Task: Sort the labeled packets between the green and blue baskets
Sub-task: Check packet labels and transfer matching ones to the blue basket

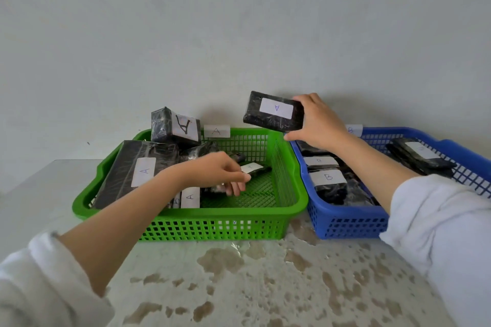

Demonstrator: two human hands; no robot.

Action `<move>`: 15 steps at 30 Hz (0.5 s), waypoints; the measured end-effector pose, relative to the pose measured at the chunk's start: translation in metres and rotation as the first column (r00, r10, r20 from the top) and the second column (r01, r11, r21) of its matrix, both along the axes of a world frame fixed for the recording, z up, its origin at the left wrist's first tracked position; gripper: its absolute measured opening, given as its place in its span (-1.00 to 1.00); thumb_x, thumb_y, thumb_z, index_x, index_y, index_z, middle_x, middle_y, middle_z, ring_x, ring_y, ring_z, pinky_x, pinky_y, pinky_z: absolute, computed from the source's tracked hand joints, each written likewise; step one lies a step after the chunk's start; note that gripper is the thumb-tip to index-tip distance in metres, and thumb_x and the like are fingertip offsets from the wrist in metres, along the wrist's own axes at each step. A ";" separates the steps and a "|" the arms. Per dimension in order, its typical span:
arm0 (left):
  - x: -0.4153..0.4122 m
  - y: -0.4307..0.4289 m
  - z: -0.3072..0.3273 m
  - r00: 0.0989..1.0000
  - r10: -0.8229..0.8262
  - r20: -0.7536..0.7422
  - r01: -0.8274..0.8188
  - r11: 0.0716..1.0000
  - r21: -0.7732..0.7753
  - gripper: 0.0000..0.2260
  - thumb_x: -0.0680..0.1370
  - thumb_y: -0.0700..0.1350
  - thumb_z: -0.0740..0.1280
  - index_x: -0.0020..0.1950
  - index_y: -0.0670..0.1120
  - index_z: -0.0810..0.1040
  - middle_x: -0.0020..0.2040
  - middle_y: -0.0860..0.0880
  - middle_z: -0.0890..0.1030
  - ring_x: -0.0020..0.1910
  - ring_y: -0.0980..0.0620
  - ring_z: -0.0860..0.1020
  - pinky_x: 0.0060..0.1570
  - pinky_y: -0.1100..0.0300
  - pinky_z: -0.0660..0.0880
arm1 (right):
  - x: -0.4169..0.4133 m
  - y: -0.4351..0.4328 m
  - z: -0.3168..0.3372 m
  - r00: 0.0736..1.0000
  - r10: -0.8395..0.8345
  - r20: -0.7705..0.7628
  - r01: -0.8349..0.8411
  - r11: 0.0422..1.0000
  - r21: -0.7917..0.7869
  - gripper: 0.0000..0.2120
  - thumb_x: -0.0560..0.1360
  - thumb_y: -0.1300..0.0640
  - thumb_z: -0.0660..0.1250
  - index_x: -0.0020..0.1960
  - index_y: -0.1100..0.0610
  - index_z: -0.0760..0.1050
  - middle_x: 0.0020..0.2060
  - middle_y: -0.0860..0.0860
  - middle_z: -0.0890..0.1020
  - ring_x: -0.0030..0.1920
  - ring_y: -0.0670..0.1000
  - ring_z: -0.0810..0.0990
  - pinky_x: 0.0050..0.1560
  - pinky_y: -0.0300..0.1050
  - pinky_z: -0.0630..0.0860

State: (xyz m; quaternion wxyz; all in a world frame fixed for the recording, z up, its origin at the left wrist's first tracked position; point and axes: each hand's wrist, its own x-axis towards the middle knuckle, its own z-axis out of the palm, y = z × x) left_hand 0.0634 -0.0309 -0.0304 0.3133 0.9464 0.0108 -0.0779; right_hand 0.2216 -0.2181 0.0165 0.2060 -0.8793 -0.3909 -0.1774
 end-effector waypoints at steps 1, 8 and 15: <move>0.001 -0.005 -0.003 0.992 -0.007 -0.124 0.003 0.999 -0.035 -0.62 0.59 0.11 0.15 -0.06 -0.12 0.64 -0.16 0.02 0.69 -0.22 0.15 0.63 -0.23 0.38 0.53 | -0.001 -0.001 -0.001 1.000 0.012 -0.028 -0.011 1.000 0.016 -0.13 0.23 -0.04 0.56 0.41 0.14 0.24 0.28 0.08 0.37 0.26 0.11 0.40 0.18 0.03 0.42; -0.004 -0.018 -0.003 0.932 0.034 -0.361 -0.011 0.998 0.068 -0.62 0.62 0.07 0.09 0.20 -0.13 0.55 0.13 -0.05 0.58 0.01 0.09 0.53 -0.01 0.27 0.47 | -0.026 0.002 -0.007 0.991 0.113 -0.074 -0.111 0.993 0.031 -0.18 0.25 -0.05 0.55 0.39 0.12 0.25 0.22 0.06 0.39 0.19 0.08 0.44 0.13 0.04 0.46; -0.011 -0.016 -0.002 0.939 -0.049 -0.341 0.081 0.993 0.081 -0.78 0.60 -0.07 0.19 0.21 -0.05 0.52 0.08 0.14 0.53 0.06 0.15 0.48 0.10 0.28 0.39 | -0.033 -0.004 -0.006 0.993 0.093 -0.072 -0.093 0.996 0.003 -0.19 0.27 -0.07 0.53 0.39 0.12 0.24 0.22 0.06 0.38 0.18 0.10 0.45 0.11 0.06 0.47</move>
